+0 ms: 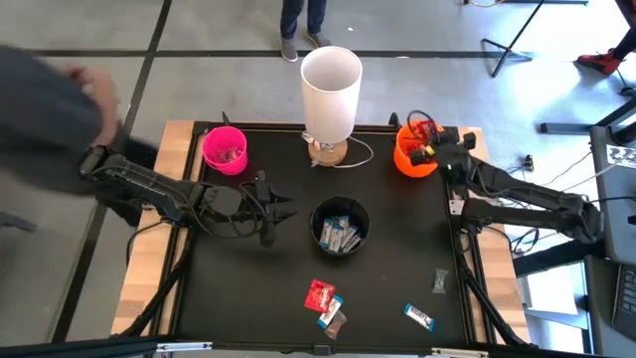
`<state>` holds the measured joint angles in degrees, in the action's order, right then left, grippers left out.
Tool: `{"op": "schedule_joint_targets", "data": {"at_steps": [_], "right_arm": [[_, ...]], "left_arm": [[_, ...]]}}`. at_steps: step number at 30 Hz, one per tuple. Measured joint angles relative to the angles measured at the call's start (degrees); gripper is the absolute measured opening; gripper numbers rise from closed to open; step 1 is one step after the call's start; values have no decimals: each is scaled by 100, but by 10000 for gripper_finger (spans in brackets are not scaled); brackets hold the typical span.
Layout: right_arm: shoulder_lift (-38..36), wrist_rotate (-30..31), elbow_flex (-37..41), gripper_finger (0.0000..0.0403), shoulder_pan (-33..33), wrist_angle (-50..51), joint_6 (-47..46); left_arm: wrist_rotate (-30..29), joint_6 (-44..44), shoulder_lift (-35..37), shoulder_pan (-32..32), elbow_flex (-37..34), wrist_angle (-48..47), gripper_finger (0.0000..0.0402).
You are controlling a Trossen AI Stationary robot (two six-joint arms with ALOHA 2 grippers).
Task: Sort candy
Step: Put the red candy pack into the orange bucket
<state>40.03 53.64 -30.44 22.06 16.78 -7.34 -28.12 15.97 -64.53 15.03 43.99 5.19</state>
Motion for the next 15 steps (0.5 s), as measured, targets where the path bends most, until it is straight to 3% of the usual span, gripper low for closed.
{"op": "schedule_joint_targets", "data": {"at_steps": [7,12,15], "right_arm": [[89,-1778,0,148,1229,4,11],[-43,-3025,0,197,1266,-354,164],[-341,-4125,-10,209,1133,-863,275]], "left_arm": [[0,2,0,2,0,0,163],[63,-34,-2,0,-2,260,163],[696,-597,0,22,0,1270,163]]}}
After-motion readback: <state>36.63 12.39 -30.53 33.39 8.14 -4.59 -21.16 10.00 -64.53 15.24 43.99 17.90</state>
